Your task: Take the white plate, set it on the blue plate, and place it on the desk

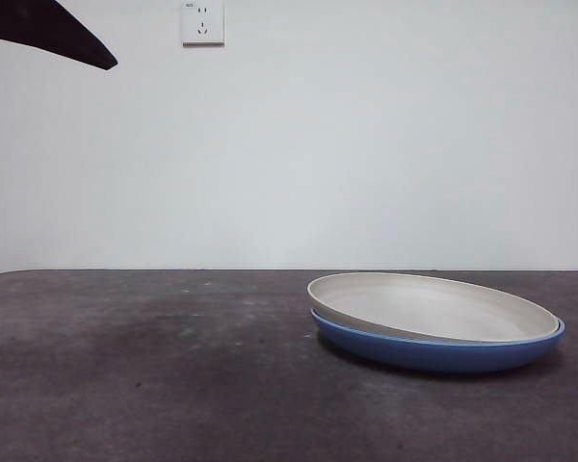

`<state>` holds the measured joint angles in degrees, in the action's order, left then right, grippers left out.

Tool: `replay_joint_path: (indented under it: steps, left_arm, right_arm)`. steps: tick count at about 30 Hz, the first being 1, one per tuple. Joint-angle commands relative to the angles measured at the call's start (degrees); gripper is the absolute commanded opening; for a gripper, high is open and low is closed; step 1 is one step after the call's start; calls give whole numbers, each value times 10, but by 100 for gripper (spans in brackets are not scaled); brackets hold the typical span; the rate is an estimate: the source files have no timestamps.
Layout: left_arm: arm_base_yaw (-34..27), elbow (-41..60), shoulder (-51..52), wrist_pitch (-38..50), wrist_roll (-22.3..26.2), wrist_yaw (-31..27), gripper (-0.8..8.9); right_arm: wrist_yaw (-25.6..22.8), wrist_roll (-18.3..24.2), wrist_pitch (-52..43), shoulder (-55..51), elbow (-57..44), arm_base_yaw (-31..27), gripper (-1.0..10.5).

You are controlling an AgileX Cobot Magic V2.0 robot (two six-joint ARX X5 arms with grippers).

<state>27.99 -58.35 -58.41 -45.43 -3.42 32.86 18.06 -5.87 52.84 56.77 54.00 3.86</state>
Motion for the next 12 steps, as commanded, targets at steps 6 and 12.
replay_joint_path:
  steps: [6, 12]
  left_arm:
    - [3, -7, -3, 3, 12, 2, 343]
    - [3, -7, -3, 3, 12, 2, 343]
  right_arm:
    - [-1, -5, -95, 161, 11, 2, 424]
    - [0, -5, -150, 250, 11, 2, 357]
